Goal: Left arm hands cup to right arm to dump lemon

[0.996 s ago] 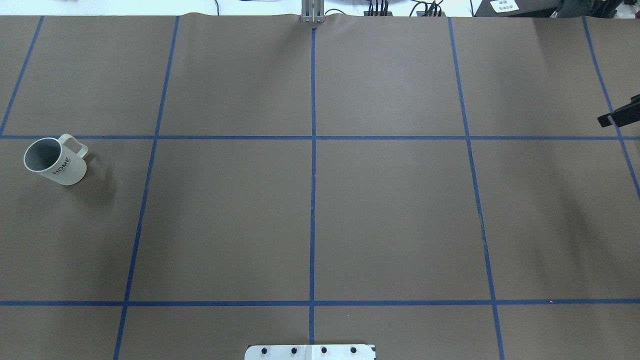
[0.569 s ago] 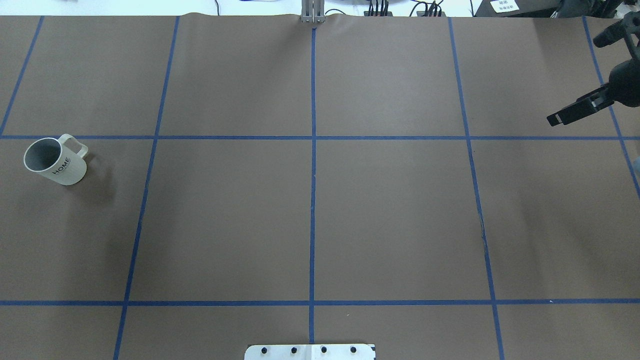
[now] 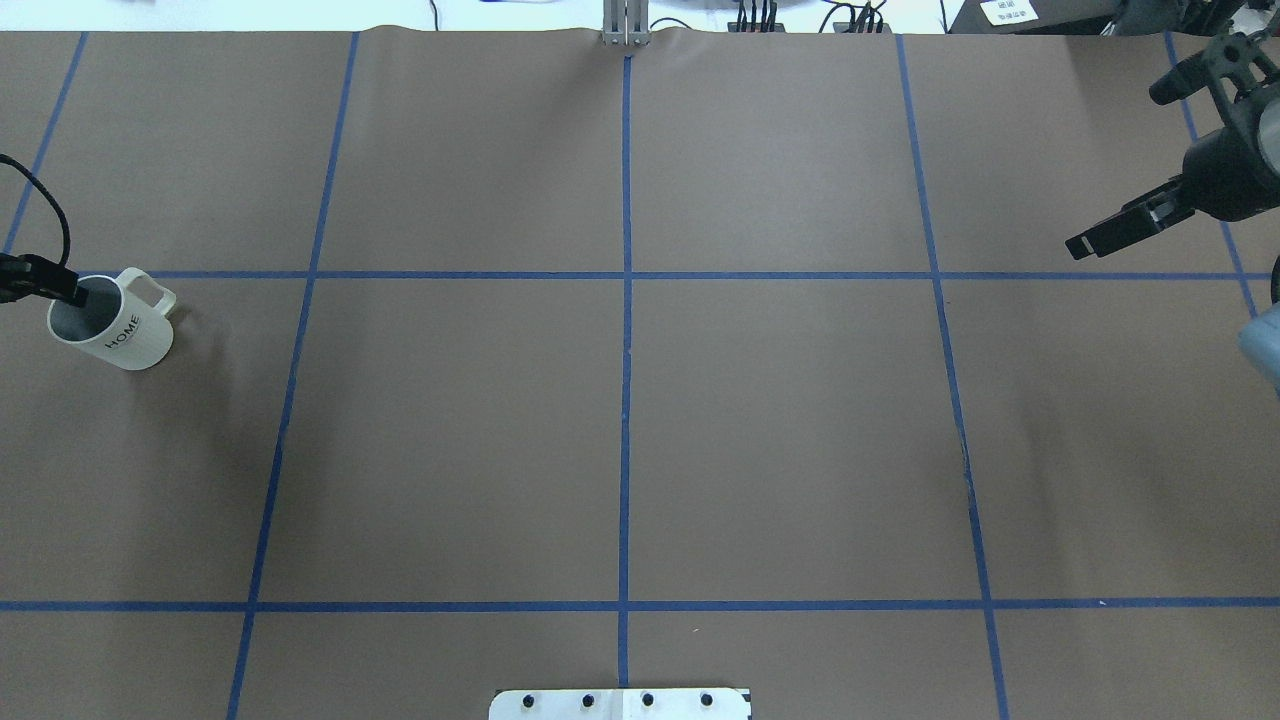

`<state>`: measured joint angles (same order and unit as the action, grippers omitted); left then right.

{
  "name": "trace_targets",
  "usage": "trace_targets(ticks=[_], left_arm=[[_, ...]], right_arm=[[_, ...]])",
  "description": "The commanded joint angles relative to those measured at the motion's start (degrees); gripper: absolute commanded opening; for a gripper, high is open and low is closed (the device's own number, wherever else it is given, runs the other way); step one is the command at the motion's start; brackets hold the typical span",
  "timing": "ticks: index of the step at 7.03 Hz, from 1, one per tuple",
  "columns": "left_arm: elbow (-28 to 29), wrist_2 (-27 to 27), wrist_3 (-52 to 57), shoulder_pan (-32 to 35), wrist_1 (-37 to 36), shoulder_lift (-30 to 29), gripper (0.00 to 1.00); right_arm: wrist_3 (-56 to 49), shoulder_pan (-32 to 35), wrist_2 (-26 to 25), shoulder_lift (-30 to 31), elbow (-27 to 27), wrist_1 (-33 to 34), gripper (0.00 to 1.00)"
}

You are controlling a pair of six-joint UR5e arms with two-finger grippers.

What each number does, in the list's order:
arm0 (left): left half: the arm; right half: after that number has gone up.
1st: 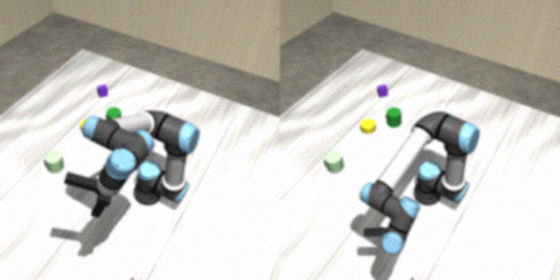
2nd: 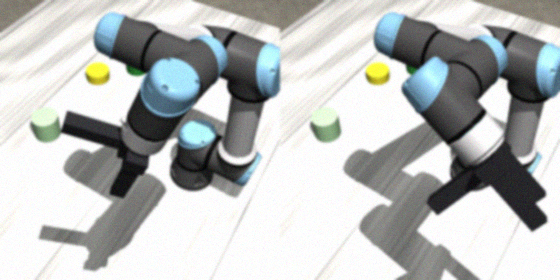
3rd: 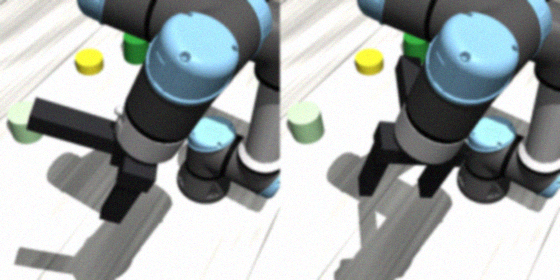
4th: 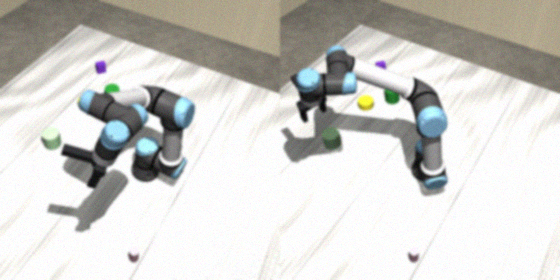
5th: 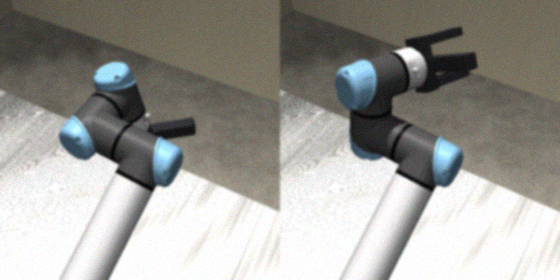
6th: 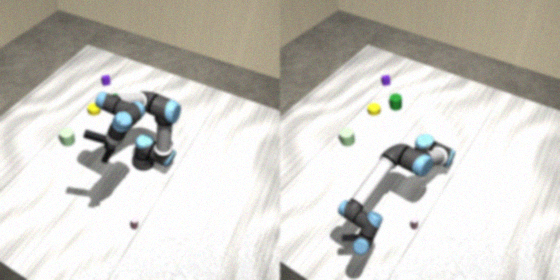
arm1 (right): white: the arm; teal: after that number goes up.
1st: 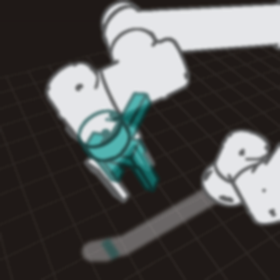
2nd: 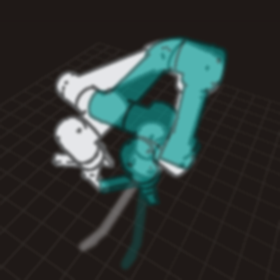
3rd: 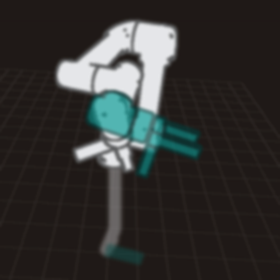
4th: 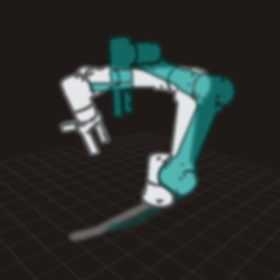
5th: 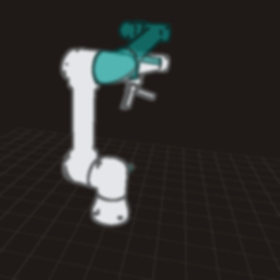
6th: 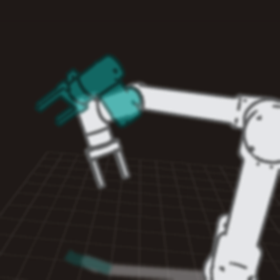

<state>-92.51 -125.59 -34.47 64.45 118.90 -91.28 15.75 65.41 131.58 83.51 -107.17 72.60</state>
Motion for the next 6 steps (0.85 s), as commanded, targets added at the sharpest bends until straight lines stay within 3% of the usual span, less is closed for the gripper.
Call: trace_targets(ticks=[1, 2, 3, 6], left_arm=[[0.6, 0.3, -0.2, -0.6, 0.0, -0.2, 0.4], [0.7, 0.3, -0.2, -0.6, -0.1, -0.2, 0.05], [0.7, 0.4, -0.1, -0.6, 0.0, 0.0, 0.0], [-2.0, -0.4, -0.2, -0.6, -1.3, 0.5, 0.0]], right_arm=[[0.0, -0.4, 0.0, 0.0, -0.1, 0.0, 1.0], [-0.3, -0.4, 0.0, 0.0, 0.0, 0.0, 1.0], [-0.2, -0.4, 0.0, -0.1, 0.0, -0.1, 1.0], [-0.5, -0.6, -0.1, -1.6, 0.2, 0.0, 1.0]])
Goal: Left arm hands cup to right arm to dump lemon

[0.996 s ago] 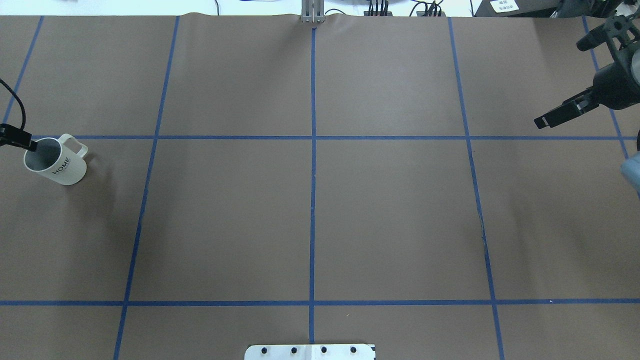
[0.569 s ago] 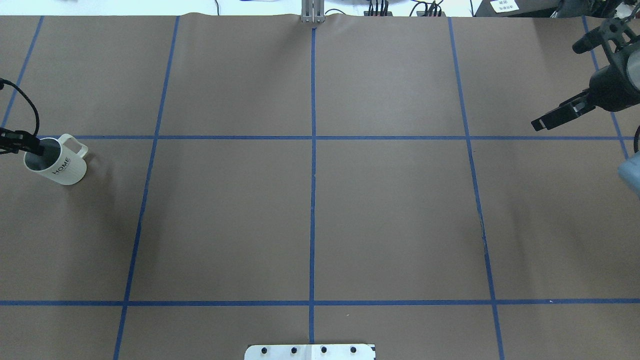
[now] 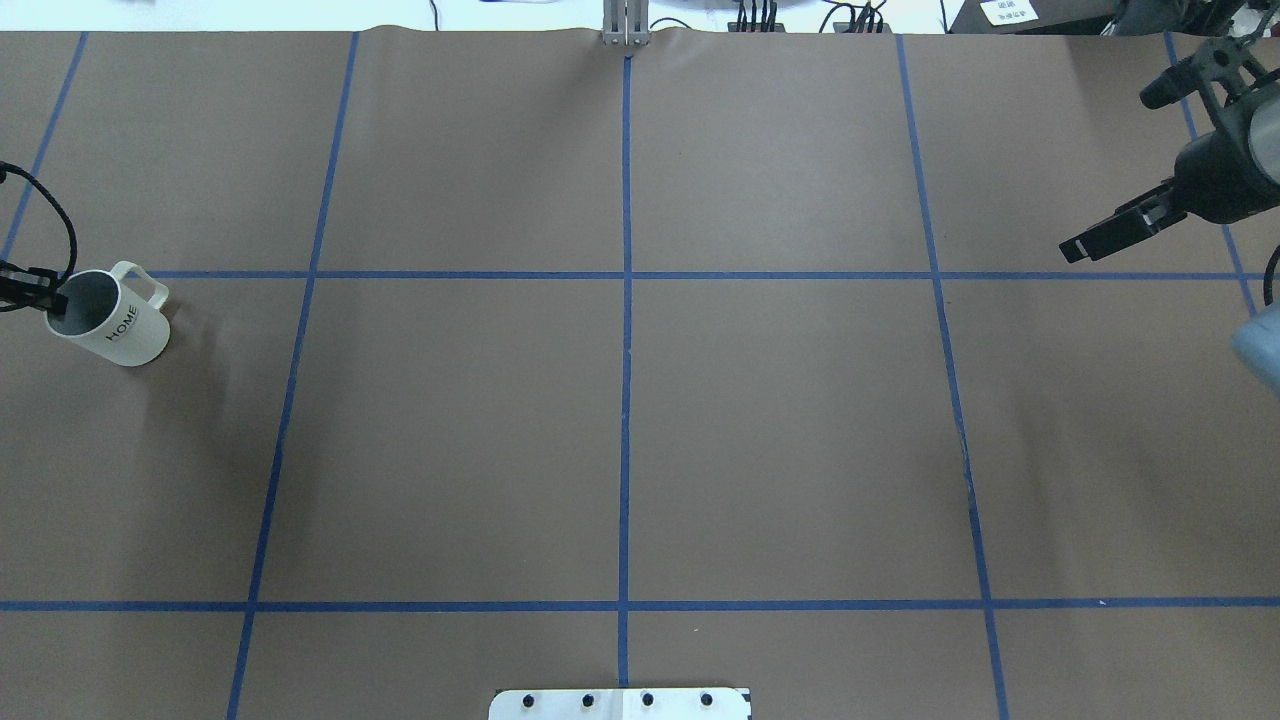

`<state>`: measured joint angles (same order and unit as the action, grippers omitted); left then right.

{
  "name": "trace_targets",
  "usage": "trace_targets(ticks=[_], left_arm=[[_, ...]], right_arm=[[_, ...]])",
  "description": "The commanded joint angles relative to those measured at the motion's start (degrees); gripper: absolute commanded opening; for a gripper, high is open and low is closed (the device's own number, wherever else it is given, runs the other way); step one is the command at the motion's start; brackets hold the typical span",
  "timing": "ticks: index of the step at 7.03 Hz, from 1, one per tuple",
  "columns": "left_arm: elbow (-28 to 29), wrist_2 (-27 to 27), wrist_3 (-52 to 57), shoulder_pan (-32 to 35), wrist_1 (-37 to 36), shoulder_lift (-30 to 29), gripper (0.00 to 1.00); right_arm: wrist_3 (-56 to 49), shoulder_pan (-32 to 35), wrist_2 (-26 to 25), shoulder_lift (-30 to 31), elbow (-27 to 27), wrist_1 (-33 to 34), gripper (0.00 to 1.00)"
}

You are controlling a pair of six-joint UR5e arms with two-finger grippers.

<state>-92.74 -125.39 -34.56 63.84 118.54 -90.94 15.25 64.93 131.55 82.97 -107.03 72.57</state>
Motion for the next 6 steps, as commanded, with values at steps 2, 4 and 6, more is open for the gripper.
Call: trace_targets(ticks=[2, 4, 6], left_arm=[[-8.9, -0.6, -0.9, 0.4, -13.6, -3.9, 0.0], [-14.0, -0.6, -10.3, 0.7, -24.7, -11.4, 0.0], [-13.6, -5.1, -22.1, 0.5, -30.1, -19.5, 0.0]], right_arm=[[2.4, -2.1, -5.6, -5.0, 0.0, -0.1, 0.98], [6.9, -8.0, -12.3, -6.1, 1.0, -9.2, 0.98], [8.9, -16.6, -23.0, -11.9, 2.2, -11.2, 0.99]])
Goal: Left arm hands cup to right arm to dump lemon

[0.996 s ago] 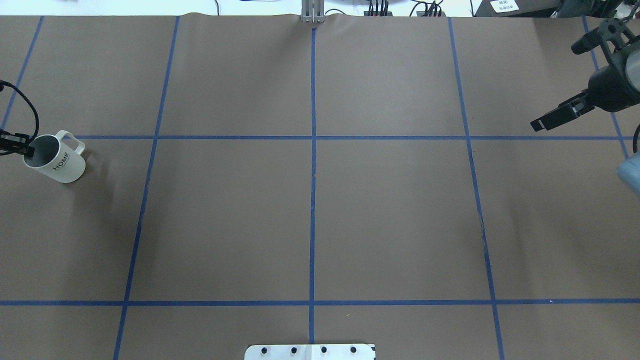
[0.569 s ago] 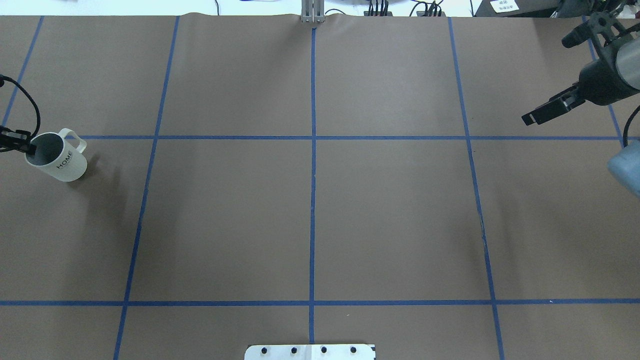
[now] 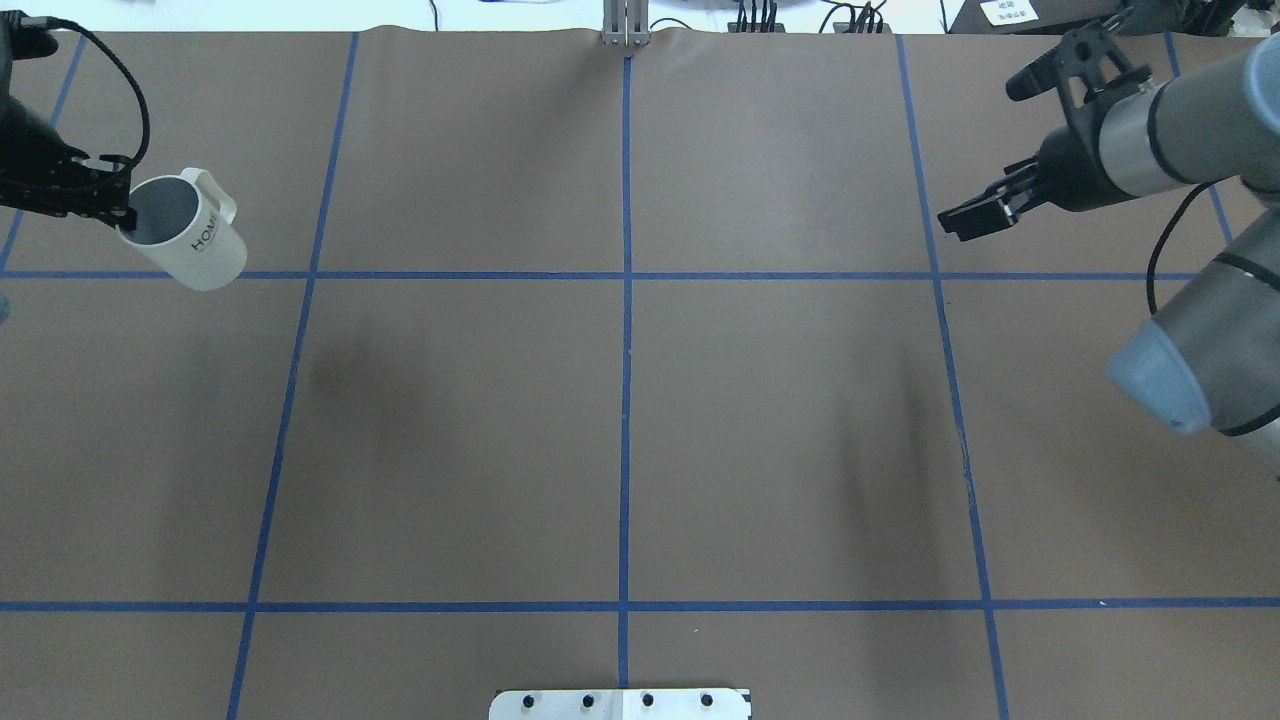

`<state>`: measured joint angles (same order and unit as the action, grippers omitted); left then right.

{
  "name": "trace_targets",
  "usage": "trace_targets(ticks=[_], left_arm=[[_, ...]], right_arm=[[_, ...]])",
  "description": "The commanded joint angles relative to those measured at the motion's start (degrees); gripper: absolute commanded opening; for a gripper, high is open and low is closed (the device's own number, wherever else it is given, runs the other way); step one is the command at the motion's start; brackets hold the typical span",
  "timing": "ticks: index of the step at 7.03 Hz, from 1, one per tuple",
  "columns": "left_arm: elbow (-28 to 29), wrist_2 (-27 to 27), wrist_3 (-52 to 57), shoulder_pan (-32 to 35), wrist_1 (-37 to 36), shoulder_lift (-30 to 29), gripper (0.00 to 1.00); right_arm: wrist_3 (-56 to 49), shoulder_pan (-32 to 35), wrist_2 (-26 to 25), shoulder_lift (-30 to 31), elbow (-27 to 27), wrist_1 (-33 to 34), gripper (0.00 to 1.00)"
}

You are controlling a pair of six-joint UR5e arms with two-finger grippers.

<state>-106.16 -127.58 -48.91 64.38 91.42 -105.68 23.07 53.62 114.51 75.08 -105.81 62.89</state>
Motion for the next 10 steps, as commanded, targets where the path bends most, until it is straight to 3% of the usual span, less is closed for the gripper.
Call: trace_targets(ticks=[1, 3, 4, 5, 7, 8, 10], left_arm=[[0.0, -4.3, -18.2, -0.2, -3.5, -10.4, 0.0], [1.3, -6.1, -31.4, -4.1, -2.8, -16.0, 0.0], [2.0, -6.1, -36.4, -4.9, -2.7, -18.4, 0.0], [2.4, -6.1, -40.7, -7.2, -2.5, -20.3, 0.0], [5.9, -5.8, -48.3, -9.6, -2.5, -26.0, 0.0], [7.3, -5.8, -49.2, -10.1, -0.9, -26.8, 0.0], [10.0, -5.8, -54.6, -10.7, 6.7, -26.9, 0.0]], right_arm=[[1.1, -6.5, -7.4, -10.2, 3.8, -1.5, 0.99], [1.2, -7.6, -7.5, -14.0, 4.6, -1.9, 0.99], [1.2, -8.7, -7.7, -14.6, 4.6, -4.2, 0.99], [1.2, -11.1, -11.6, -14.6, 4.7, -10.2, 0.99], [1.6, -20.8, -31.4, -14.8, 4.6, -16.8, 0.99], [1.5, -24.4, -38.2, -15.2, 4.6, -18.8, 0.99], [1.6, -29.2, -46.2, -16.4, 4.6, -20.4, 0.99]])
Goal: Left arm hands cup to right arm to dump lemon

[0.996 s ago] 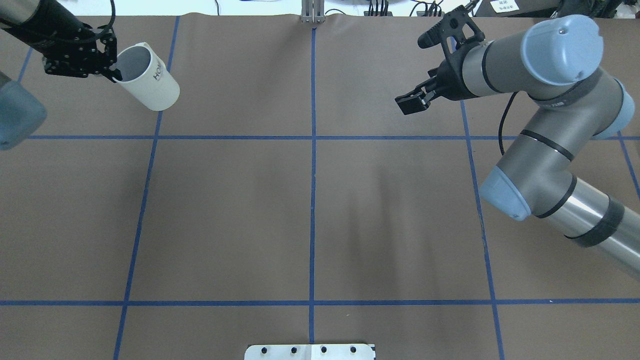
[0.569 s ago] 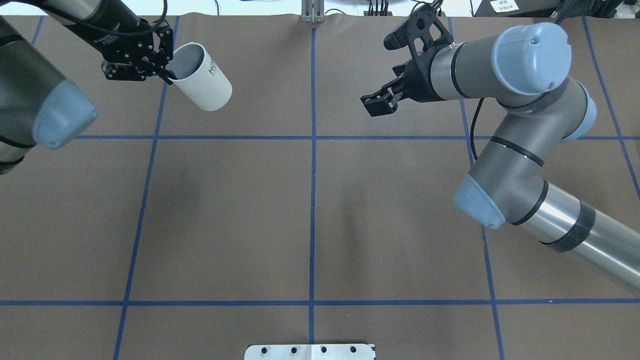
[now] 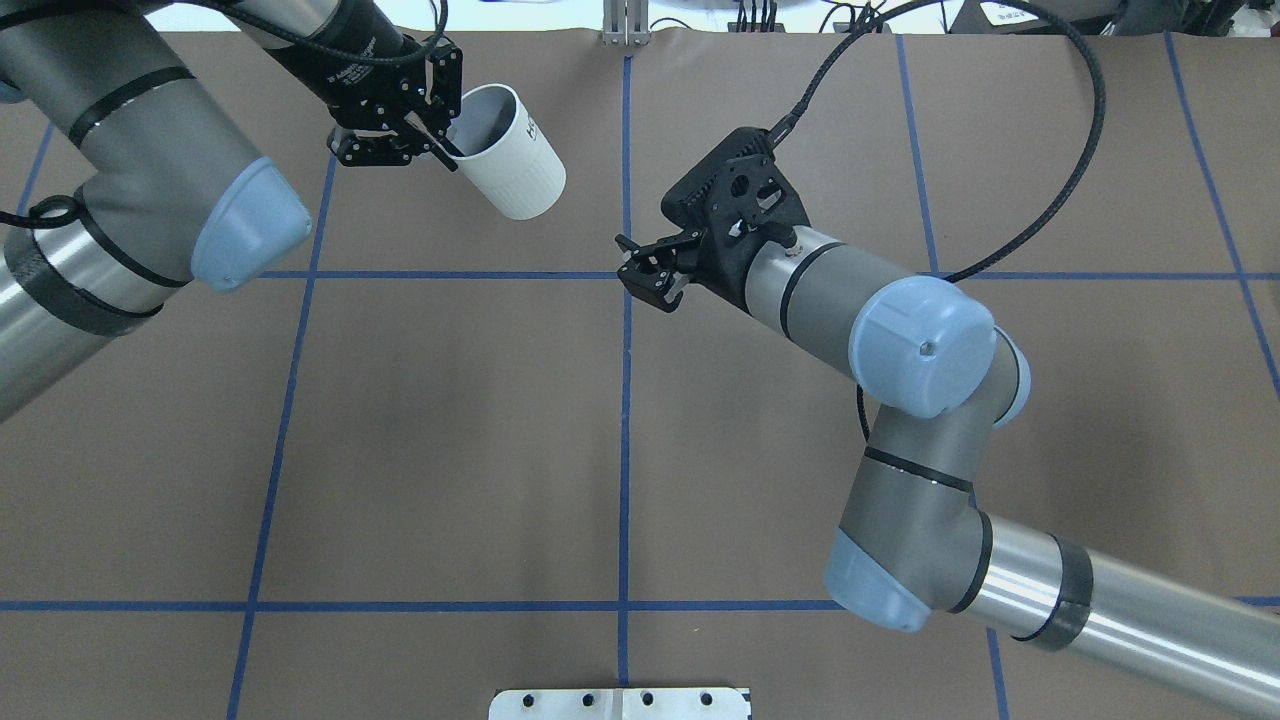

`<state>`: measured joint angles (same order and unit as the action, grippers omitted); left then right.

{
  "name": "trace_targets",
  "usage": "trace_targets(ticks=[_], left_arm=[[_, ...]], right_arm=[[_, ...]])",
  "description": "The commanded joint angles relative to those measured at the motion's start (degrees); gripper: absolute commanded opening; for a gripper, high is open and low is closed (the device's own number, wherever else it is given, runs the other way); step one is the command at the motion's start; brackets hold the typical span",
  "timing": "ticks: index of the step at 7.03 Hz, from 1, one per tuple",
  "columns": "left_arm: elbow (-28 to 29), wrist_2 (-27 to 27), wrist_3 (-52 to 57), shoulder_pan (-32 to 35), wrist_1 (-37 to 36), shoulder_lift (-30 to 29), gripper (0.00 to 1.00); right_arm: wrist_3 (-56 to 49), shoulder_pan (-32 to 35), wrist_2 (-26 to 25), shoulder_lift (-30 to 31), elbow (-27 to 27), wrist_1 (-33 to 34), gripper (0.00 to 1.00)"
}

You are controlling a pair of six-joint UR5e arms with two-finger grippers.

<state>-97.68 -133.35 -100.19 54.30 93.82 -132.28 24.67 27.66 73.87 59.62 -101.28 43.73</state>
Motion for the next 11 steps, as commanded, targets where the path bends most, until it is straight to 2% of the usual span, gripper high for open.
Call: trace_targets(ticks=[1, 6, 11], left_arm=[[2.1, 0.0, -5.2, -1.1, 5.8, -1.0, 0.0], [1.1, -0.2, -5.9, -5.0, 6.1, -2.1, 0.0], [-1.7, -0.2, -7.6, -8.6, 6.1, -2.7, 0.0]], right_arm=[[0.0, -4.9, -8.7, -1.3, 0.2, -1.3, 0.99], [-1.1, -6.4, -13.6, -1.2, 0.7, -0.8, 0.99], [-1.3, -6.3, -13.6, -1.0, 0.8, -0.8, 0.99]])
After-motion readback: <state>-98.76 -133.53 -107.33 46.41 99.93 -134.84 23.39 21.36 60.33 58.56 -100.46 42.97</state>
